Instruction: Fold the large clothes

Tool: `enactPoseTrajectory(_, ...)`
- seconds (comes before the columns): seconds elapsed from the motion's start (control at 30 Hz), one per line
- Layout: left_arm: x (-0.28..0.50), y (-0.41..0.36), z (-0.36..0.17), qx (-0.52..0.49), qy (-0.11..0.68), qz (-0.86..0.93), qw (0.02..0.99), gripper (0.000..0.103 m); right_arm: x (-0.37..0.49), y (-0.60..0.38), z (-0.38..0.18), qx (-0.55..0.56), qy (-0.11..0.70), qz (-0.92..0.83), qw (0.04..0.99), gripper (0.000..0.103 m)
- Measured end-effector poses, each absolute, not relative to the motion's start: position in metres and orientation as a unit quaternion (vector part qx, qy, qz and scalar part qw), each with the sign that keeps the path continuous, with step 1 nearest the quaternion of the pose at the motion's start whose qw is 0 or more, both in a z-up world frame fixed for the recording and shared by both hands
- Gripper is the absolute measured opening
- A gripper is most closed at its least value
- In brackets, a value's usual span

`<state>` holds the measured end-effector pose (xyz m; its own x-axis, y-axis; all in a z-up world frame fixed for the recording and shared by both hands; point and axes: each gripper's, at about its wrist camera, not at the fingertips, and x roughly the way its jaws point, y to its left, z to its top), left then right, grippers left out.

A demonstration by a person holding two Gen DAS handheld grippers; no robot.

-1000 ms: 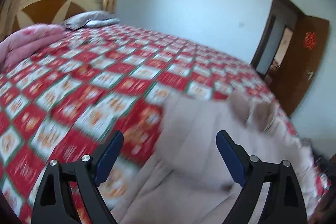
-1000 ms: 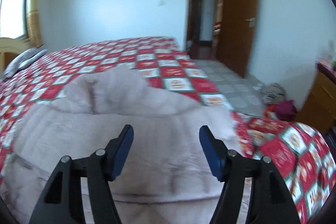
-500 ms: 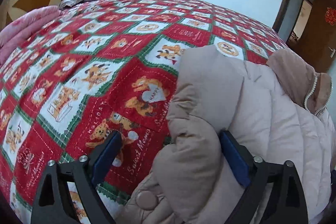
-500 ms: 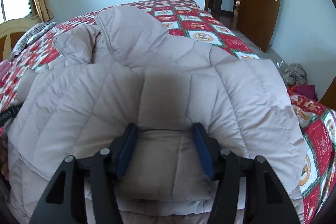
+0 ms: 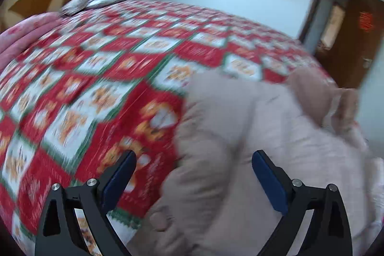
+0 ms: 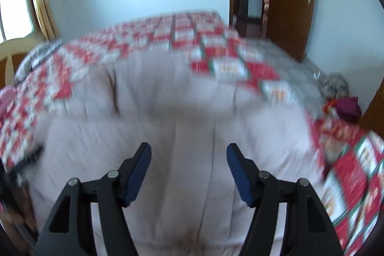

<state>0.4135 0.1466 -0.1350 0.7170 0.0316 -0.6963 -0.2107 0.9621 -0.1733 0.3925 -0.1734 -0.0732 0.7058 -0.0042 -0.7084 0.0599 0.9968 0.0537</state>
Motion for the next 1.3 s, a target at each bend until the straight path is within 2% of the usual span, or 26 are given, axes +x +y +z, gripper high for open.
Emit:
enactPoseTrajectory(0.1, 0.431, 0.139, -0.096, -0.1, 0.346, 0.03, 0.933, 0.097, 0.444, -0.159, -0.046, 0.02, 0.388, -0.004, 0.922, 0.091)
enactPoseTrajectory(0.27, 0.494, 0.145, -0.064, -0.103, 0.367, 0.011, 0.925, 0.097, 0.532, -0.129, -0.048, 0.01, 0.414, -0.015, 0.91, 0.092)
enactPoseTrajectory(0.43, 0.547, 0.131, -0.058, -0.098, 0.381, -0.009, 0.919, 0.097, 0.58, -0.115, -0.097, -0.075, 0.482, -0.044, 0.872, 0.09)
enactPoseTrajectory(0.47, 0.552, 0.126, -0.059, -0.092, 0.382, -0.013, 0.919, 0.097, 0.577, -0.118, -0.105, -0.088, 0.491, -0.04, 0.866, 0.083)
enactPoseTrajectory(0.53, 0.569, 0.111, -0.063, -0.081, 0.387, -0.025, 0.918, 0.097, 0.566, -0.13, -0.109, -0.099, 0.499, -0.029, 0.86, 0.055)
enactPoseTrajectory(0.57, 0.579, 0.099, -0.069, -0.076, 0.396, -0.031, 0.914, 0.097, 0.557, -0.14, -0.111, -0.107, 0.503, -0.03, 0.857, 0.021)
enactPoseTrajectory(0.6, 0.585, 0.092, -0.074, -0.076, 0.403, -0.036, 0.911, 0.097, 0.549, -0.15, -0.111, -0.108, 0.504, -0.033, 0.856, 0.008)
enactPoseTrajectory(0.67, 0.594, 0.074, -0.084, -0.072, 0.418, -0.049, 0.904, 0.097, 0.529, -0.18, -0.119, -0.089, 0.509, -0.042, 0.855, 0.008)
enactPoseTrajectory(0.8, 0.599, 0.03, -0.104, 0.009, 0.431, -0.044, 0.901, 0.097, 0.498, -0.225, -0.16, -0.027, 0.525, -0.033, 0.85, 0.009)
enactPoseTrajectory(0.87, 0.592, 0.018, -0.109, 0.057, 0.432, 0.0, 0.9, 0.097, 0.485, -0.226, -0.169, -0.022, 0.48, -0.034, 0.876, 0.011)
enactPoseTrajectory(0.97, 0.566, 0.021, -0.091, 0.033, 0.402, -0.004, 0.915, 0.097, 0.471, -0.218, -0.172, -0.038, 0.439, -0.054, 0.896, 0.011)
enactPoseTrajectory(1.17, 0.571, 0.021, -0.029, -0.051, 0.325, -0.029, 0.944, 0.097, 0.467, -0.221, -0.168, -0.026, 0.428, -0.048, 0.902, 0.012)
enactPoseTrajectory(1.23, 0.588, 0.004, -0.027, -0.034, 0.318, -0.028, 0.947, 0.097, 0.469, -0.223, -0.168, -0.022, 0.424, -0.047, 0.904, 0.012)
enactPoseTrajectory(1.3, 0.607, -0.013, -0.046, 0.016, 0.339, -0.011, 0.941, 0.097, 0.469, -0.225, -0.168, -0.015, 0.421, -0.045, 0.906, 0.013)
